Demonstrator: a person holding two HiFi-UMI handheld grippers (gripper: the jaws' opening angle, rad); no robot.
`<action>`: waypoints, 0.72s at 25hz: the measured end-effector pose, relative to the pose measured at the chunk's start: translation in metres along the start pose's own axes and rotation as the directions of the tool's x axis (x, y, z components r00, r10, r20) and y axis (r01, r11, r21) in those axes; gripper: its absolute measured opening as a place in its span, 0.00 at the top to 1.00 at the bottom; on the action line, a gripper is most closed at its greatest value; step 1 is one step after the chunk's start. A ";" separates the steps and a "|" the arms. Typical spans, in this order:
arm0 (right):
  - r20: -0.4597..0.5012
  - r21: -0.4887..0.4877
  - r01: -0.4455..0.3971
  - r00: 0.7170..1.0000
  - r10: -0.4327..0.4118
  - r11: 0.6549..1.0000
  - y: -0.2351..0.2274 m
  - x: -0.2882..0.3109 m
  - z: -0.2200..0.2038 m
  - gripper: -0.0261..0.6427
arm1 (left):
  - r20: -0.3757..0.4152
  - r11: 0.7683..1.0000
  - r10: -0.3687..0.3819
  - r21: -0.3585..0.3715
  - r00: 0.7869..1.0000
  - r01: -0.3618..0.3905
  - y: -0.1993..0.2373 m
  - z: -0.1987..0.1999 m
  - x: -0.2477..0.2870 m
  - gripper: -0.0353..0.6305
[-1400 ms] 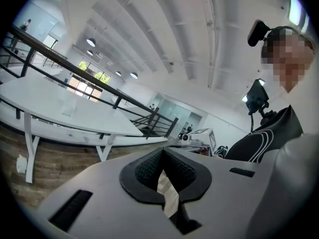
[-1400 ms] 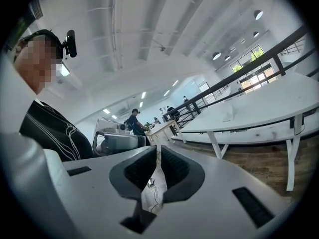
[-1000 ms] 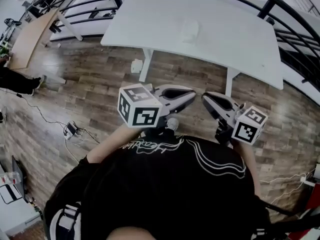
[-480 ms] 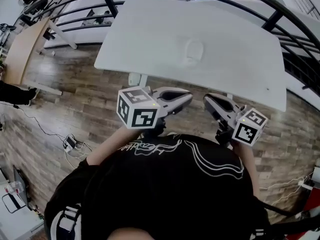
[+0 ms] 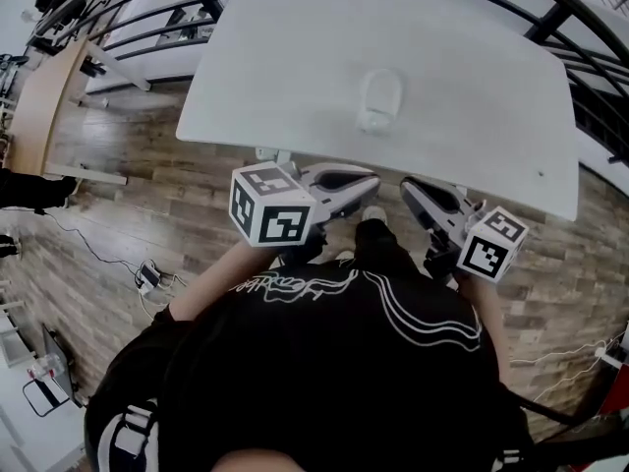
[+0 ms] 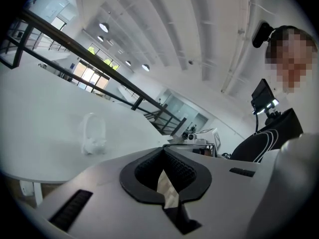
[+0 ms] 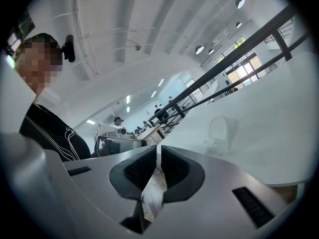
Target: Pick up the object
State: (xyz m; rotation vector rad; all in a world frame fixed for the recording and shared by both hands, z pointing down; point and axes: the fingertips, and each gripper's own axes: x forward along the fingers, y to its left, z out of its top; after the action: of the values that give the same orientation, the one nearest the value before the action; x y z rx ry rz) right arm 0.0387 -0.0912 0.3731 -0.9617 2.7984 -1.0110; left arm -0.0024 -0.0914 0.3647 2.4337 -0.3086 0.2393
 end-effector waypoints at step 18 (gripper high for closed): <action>-0.060 0.078 -0.044 0.997 0.049 0.996 -0.129 0.061 0.053 0.92 | -0.013 0.990 0.102 -0.097 0.995 -0.103 0.130 0.059 0.057 0.94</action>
State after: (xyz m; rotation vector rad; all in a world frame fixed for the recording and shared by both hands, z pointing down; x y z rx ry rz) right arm 0.0712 -0.2328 0.4176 -0.8671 2.7931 -1.1517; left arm 0.0205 -0.2355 0.4116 2.3225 -0.4325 0.2727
